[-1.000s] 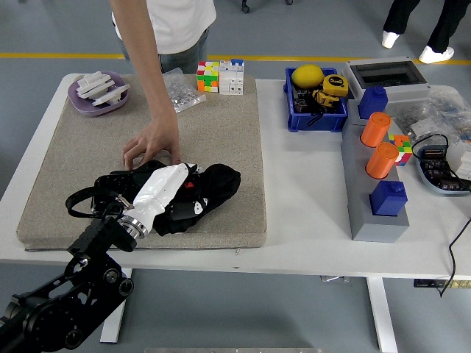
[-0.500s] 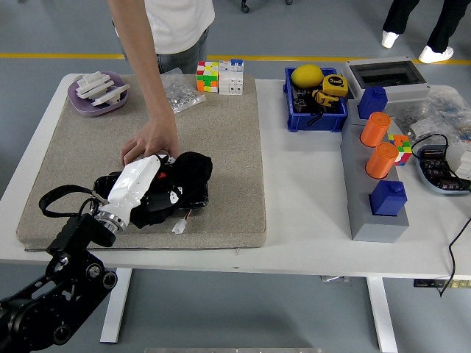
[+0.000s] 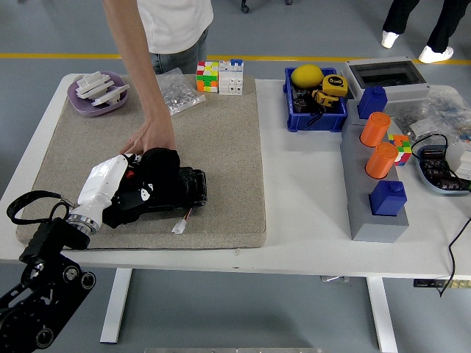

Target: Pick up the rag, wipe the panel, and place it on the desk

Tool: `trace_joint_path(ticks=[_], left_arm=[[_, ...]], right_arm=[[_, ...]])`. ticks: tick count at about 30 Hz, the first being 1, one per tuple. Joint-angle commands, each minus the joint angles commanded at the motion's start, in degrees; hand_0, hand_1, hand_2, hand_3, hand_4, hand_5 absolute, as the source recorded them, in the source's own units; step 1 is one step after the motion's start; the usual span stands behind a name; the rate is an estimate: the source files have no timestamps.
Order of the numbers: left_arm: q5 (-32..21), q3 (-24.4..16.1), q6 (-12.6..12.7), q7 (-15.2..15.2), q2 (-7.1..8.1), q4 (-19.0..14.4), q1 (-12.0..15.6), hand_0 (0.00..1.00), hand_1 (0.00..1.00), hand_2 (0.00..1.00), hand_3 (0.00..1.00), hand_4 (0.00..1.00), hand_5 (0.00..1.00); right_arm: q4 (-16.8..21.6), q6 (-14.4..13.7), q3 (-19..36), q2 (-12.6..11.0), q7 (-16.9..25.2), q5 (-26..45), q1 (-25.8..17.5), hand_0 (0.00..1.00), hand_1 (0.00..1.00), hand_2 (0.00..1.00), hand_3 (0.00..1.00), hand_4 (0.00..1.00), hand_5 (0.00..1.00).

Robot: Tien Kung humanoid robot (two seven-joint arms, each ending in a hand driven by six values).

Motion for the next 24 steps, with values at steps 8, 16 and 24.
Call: trace_joint_path(ticks=[8, 16, 24], left_arm=[[0.9, -4.6, -0.4, 0.2, 0.73, -0.6, 1.8, 0.295, 0.354, 0.539, 0.503, 0.246, 0.002], [1.5, -8.9, -0.5, 0.2, 1.35, -0.8, 4.1, 0.296, 0.355, 0.539, 0.504, 0.258, 0.002], [1.9, -11.7, -0.4, 0.2, 2.02, -0.5, 5.6, 0.295, 0.356, 0.538, 0.503, 0.258, 0.002]], right_arm=[[0.0, 0.0, -0.3, 0.0, 0.0, 0.3, -0.1, 0.704, 0.614, 0.583, 0.567, 0.972, 0.423], [0.0, 0.2, 0.1, 0.0, 0.0, -0.2, -0.3, 0.704, 0.613, 0.584, 0.566, 0.972, 0.424], [0.0, 0.1, 0.0, 0.1, 0.1, 0.0, -0.4, 0.704, 0.613, 0.584, 0.567, 0.973, 0.423]])
